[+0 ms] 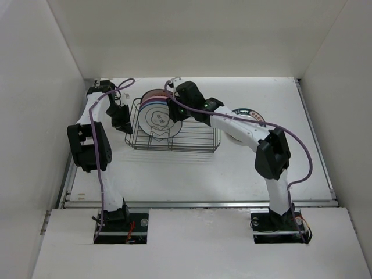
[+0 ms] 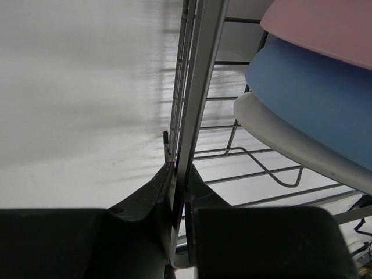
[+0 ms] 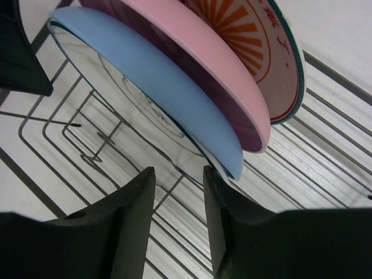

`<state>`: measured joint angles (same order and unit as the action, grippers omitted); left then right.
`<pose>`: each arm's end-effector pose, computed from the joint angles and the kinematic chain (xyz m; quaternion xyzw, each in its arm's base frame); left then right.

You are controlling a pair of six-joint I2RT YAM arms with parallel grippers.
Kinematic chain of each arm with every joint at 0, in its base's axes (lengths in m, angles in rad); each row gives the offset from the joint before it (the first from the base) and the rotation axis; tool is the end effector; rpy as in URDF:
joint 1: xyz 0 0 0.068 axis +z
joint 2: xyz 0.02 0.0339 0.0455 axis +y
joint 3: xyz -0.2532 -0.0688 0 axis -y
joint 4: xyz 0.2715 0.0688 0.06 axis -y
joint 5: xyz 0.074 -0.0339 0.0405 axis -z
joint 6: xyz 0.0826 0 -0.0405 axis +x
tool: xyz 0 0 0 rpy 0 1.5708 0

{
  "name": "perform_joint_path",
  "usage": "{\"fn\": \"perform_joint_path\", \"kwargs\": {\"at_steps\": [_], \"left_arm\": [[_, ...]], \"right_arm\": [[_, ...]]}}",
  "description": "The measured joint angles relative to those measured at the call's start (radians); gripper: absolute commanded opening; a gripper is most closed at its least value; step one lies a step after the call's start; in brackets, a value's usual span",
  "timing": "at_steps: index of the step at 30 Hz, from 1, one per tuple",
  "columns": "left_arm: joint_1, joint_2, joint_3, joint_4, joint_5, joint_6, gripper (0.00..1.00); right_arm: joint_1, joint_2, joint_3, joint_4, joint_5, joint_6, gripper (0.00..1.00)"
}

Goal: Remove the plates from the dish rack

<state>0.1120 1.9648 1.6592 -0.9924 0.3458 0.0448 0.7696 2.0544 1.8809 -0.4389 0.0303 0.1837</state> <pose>0.4355 0.0208 0.1767 -0.0094 0.9762 -0.1594 0.1469 0.3922 0.3765 0.2599 -0.2495 0.8515 0.1996 0.4158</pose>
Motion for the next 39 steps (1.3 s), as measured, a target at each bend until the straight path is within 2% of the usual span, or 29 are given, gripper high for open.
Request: {"fn": "perform_joint_path", "kwargs": {"at_steps": [3, 9, 18, 24, 27, 39], "left_arm": [[-0.001, 0.006, 0.009, -0.009, -0.002, 0.000, 0.00], [-0.001, 0.016, 0.024, -0.025, -0.005, 0.000, 0.00], [-0.005, 0.025, 0.036, -0.038, -0.013, 0.000, 0.00], [-0.008, 0.025, 0.038, -0.039, -0.024, 0.000, 0.00], [-0.009, 0.025, 0.038, -0.039, -0.026, 0.000, 0.00], [-0.021, 0.026, 0.044, -0.044, -0.056, -0.002, 0.00]], "right_arm": [[0.007, -0.002, 0.019, -0.011, 0.011, 0.009, 0.62], [0.012, -0.015, 0.019, -0.033, 0.065, 0.006, 0.63], [0.003, 0.038, 0.090, -0.045, 0.085, 0.004, 0.52], [0.003, 0.047, 0.086, -0.048, 0.083, 0.003, 0.52], [0.003, 0.029, 0.054, -0.048, 0.083, -0.002, 0.45], [0.002, 0.001, -0.008, -0.043, 0.053, 0.003, 0.44]]}}
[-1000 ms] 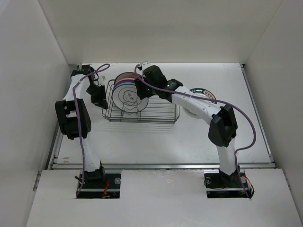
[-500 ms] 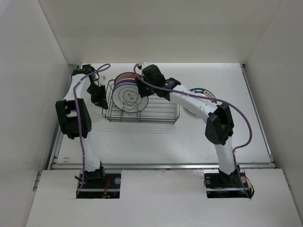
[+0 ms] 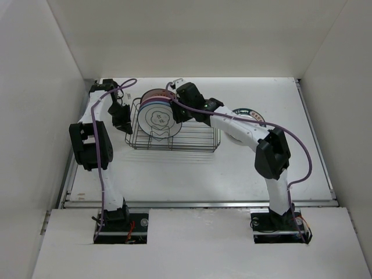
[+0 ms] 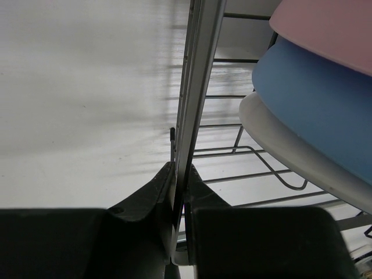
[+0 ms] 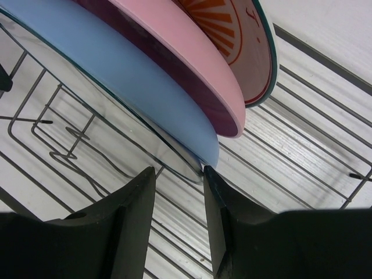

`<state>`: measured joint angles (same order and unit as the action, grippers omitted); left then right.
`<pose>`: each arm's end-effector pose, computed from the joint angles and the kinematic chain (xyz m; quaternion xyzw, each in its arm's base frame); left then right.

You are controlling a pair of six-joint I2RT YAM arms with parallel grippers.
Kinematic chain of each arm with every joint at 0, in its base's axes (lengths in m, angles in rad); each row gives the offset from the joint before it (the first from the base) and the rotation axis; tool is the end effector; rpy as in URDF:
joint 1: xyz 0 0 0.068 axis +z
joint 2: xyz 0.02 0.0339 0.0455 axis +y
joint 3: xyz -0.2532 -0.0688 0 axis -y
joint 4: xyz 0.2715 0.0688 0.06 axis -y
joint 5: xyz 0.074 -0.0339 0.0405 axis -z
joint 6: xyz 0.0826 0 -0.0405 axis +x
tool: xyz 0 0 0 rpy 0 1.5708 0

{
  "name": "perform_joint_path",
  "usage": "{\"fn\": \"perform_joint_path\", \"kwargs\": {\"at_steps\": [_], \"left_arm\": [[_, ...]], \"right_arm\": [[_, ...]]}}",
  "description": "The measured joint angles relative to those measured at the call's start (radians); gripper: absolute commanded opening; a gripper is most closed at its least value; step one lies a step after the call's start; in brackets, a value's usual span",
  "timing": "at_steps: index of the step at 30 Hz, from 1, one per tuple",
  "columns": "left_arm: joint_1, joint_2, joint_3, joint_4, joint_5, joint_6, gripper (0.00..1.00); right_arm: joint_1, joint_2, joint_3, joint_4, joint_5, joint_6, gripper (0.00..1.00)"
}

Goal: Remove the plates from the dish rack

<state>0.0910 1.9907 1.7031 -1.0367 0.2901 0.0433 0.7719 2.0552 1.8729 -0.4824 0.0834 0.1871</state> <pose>0.4383 0.0163 0.1767 -0.0057 0.9821 -0.1350 0.1310 0.3909 0.3709 0.2509 -0.2415 0.8655 0.1685 0.4053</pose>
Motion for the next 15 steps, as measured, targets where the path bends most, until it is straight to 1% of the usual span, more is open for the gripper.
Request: {"fn": "perform_joint_path", "kwargs": {"at_steps": [8, 10, 11, 12, 13, 14, 15], "left_arm": [[-0.005, 0.003, 0.005, -0.005, -0.015, -0.003, 0.00], [-0.005, 0.004, 0.007, -0.006, -0.016, -0.003, 0.00], [-0.005, 0.004, 0.007, -0.006, -0.016, -0.003, 0.00], [-0.005, 0.005, 0.008, -0.006, -0.018, -0.003, 0.00], [-0.005, 0.006, 0.009, -0.007, -0.019, -0.003, 0.00], [-0.005, 0.007, 0.010, -0.006, -0.021, -0.003, 0.00], [-0.005, 0.008, 0.013, -0.007, -0.024, -0.003, 0.00]], "right_arm": [[-0.007, 0.025, 0.027, -0.004, 0.000, -0.004, 0.44], [-0.008, 0.034, 0.031, -0.003, -0.020, -0.012, 0.39], [-0.013, 0.040, 0.031, -0.001, -0.032, -0.017, 0.33], [-0.018, 0.048, 0.032, 0.002, -0.045, -0.022, 0.19], [-0.023, 0.061, 0.038, 0.002, -0.057, -0.031, 0.11], [-0.027, 0.077, 0.048, 0.002, -0.065, -0.047, 0.04], [-0.031, 0.096, 0.056, 0.009, -0.078, -0.060, 0.00]]}}
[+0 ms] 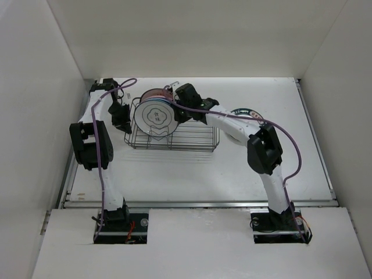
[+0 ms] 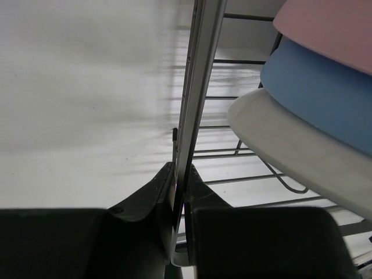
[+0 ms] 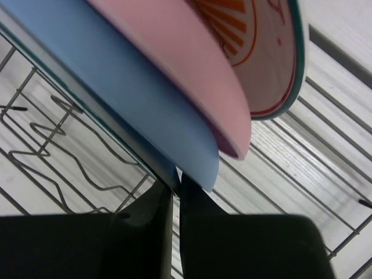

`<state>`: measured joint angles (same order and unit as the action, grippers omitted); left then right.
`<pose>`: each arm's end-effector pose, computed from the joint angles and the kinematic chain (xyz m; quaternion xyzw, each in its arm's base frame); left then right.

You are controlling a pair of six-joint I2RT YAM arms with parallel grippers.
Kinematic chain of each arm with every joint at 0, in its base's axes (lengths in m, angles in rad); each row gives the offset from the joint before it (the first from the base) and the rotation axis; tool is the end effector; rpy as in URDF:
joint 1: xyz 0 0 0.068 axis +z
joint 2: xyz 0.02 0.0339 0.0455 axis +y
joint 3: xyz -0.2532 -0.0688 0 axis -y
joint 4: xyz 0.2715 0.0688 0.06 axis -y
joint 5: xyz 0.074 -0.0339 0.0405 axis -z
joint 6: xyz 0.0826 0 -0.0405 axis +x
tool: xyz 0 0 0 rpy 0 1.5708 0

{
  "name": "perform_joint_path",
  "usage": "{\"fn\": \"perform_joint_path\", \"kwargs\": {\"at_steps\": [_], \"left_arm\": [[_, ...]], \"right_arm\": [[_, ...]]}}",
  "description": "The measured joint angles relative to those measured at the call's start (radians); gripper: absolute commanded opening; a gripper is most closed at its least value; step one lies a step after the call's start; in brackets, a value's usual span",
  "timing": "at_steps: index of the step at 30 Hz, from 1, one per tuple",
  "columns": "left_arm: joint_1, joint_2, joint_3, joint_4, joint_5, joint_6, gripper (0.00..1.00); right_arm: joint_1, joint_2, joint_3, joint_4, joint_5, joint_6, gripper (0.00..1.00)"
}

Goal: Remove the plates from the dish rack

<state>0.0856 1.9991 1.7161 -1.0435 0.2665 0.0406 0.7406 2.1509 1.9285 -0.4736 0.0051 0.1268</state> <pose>0.4400 0.0159 0.1765 -0.0059 0.9839 -0.1240 0.1288 0.4114 0.3755 0.2235 -0.2726 0.8639 0.1759 0.3853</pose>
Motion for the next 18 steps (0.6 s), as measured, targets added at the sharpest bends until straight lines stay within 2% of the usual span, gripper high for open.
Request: {"fn": "perform_joint_path", "kwargs": {"at_steps": [3, 9, 18], "left_arm": [[0.003, 0.001, 0.004, 0.008, -0.014, -0.002, 0.00], [0.005, 0.001, 0.004, 0.007, -0.014, -0.008, 0.00], [0.003, 0.001, 0.005, 0.007, -0.022, -0.019, 0.00]], "right_arm": [[0.000, 0.019, 0.006, 0.015, -0.016, -0.023, 0.00], [0.023, -0.012, -0.027, 0.040, 0.071, -0.049, 0.00], [0.031, -0.248, -0.145, 0.071, 0.169, -0.040, 0.00]]}}
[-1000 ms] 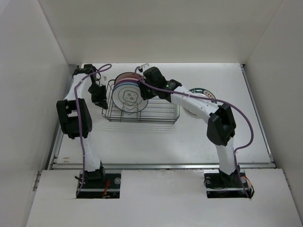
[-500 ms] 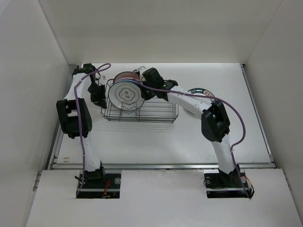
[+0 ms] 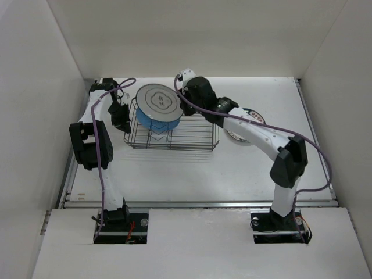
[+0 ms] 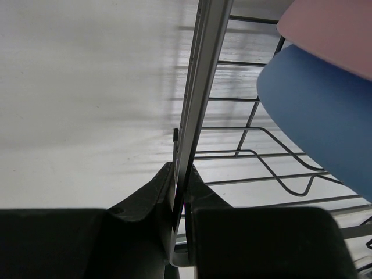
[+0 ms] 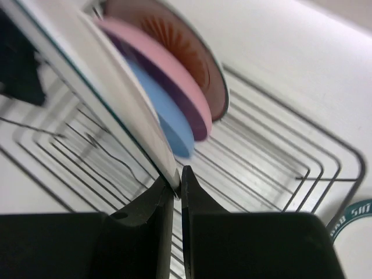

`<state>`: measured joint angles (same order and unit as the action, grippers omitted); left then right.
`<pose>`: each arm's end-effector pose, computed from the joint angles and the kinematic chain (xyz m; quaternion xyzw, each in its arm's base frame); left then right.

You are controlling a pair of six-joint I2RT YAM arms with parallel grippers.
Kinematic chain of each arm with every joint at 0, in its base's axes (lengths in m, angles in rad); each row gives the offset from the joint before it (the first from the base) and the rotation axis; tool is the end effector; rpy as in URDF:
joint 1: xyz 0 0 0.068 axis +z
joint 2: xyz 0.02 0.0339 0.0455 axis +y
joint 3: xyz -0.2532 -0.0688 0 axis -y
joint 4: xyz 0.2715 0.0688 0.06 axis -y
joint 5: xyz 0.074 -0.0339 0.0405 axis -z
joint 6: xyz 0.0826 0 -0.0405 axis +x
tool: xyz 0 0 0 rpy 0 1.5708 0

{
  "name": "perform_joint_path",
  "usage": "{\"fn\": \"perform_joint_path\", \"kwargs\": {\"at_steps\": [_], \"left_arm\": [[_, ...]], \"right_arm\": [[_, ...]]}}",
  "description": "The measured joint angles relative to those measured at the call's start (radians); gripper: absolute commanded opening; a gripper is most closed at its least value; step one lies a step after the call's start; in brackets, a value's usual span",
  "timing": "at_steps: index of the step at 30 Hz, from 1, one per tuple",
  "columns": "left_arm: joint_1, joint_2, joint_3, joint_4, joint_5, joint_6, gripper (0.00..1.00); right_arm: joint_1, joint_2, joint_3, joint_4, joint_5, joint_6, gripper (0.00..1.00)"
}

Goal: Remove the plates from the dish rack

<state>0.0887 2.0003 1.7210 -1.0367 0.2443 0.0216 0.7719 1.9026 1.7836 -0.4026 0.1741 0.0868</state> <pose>0.4418 0.0192 0.1774 -0.0176 0.9845 -0.1137 0.1326 0.3782 0.3482 0.3028 -0.2486 0.8268 0.1393 0.4850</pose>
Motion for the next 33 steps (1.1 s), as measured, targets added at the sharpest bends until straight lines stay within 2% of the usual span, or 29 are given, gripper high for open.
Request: {"fn": "perform_joint_path", "kwargs": {"at_steps": [5, 9, 12, 16, 22, 29, 30, 31, 33], "left_arm": [[-0.002, 0.000, 0.000, 0.000, -0.005, -0.003, 0.00], [-0.002, 0.000, 0.000, 0.000, -0.008, -0.005, 0.00], [-0.002, 0.000, 0.000, 0.000, -0.009, -0.005, 0.00], [-0.002, 0.000, 0.001, 0.000, -0.009, -0.005, 0.00], [-0.002, 0.000, 0.001, 0.000, -0.009, -0.005, 0.00], [-0.003, 0.000, 0.001, -0.001, -0.009, -0.004, 0.00], [-0.003, 0.000, 0.002, -0.001, -0.009, -0.005, 0.00], [-0.003, 0.000, 0.002, -0.001, -0.009, -0.004, 0.00], [-0.003, 0.000, 0.002, -0.001, -0.009, -0.005, 0.00]], "right_arm": [[-0.008, -0.178, -0.016, 0.078, -0.018, 0.093, 0.00], [-0.087, -0.306, -0.108, 0.138, -0.073, 0.224, 0.00], [-0.222, -0.386, -0.228, 0.158, -0.127, 0.358, 0.00], [-0.470, -0.459, -0.427, 0.148, -0.165, 0.546, 0.00], [-0.762, -0.521, -0.737, 0.106, -0.254, 0.766, 0.00], [-0.821, -0.391, -0.858, 0.082, -0.393, 0.850, 0.00], [-0.824, -0.369, -0.861, 0.090, -0.411, 0.854, 0.03], [-0.827, -0.352, -0.861, 0.097, -0.424, 0.856, 0.15], [-0.832, -0.320, -0.858, 0.105, -0.444, 0.854, 0.31]]}}
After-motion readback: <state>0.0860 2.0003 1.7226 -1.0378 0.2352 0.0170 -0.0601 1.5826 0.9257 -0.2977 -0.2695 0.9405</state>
